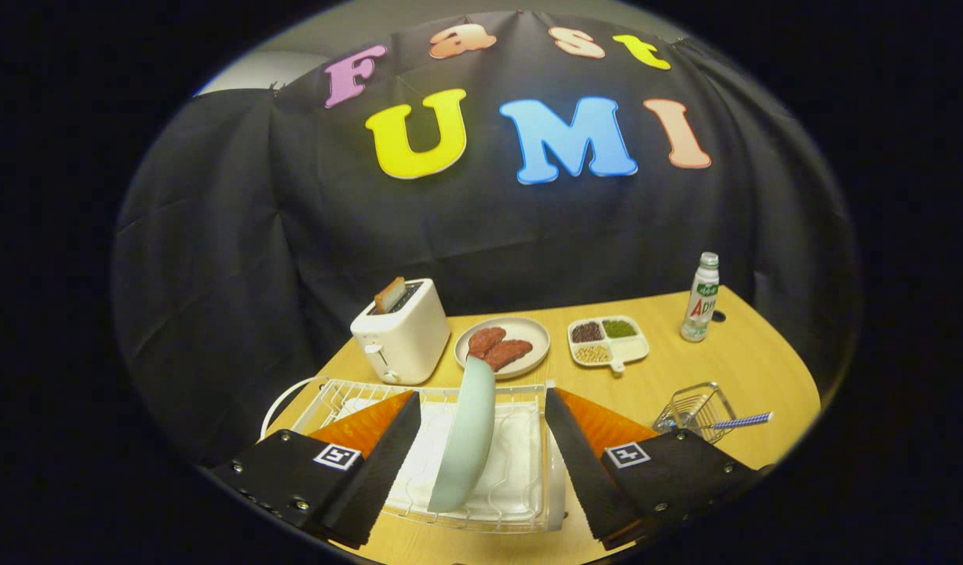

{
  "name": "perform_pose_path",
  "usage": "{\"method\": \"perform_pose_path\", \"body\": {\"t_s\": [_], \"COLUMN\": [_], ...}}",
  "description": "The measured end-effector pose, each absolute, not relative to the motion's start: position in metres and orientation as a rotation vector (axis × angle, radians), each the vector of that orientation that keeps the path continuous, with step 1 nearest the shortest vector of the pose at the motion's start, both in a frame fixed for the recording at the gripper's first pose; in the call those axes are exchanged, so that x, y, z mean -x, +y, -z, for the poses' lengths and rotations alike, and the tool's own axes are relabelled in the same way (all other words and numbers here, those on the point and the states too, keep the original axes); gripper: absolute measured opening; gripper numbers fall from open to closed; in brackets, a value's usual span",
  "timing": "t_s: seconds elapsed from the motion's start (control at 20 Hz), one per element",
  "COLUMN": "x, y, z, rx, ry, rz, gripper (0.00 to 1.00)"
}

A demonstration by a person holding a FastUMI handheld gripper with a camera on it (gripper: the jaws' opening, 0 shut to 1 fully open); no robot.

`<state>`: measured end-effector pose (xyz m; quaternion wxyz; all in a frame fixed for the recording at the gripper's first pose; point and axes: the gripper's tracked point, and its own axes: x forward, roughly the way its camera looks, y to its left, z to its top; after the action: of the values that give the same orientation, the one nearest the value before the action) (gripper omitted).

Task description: Take the plate from the dish rack, then take the spoon from the basket and place it into the plate.

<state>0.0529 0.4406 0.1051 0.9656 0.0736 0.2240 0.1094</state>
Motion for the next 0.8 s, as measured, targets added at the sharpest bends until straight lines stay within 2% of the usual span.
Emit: {"method": "perform_pose_path", "body": {"t_s": [0.25, 0.45, 0.5, 0.55, 0.6, 0.65, 0.7, 0.8], "x": [-0.072, -0.082, -0.085, -0.086, -0.086, -0.086, -0.087, -0.088], "y": [0.456, 0.466, 0.470, 0.472, 0.472, 0.468, 0.462, 0.463], "z": [-0.065, -0.042, -0.035, -0.031, -0.023, -0.021, -0.017, -0.017], "rx": [-0.190, -0.208, -0.200, -0.187, -0.160, -0.119, -0.067, -0.019], "ry": [0.632, 0.758, 0.783, 0.810, 0.840, 0.870, 0.886, 0.909], "rz": [-0.189, -0.180, -0.185, -0.183, -0.172, -0.149, -0.120, -0.093], "gripper": [0.98, 0.87, 0.80, 0.80, 0.66, 0.58, 0.42, 0.41]}}
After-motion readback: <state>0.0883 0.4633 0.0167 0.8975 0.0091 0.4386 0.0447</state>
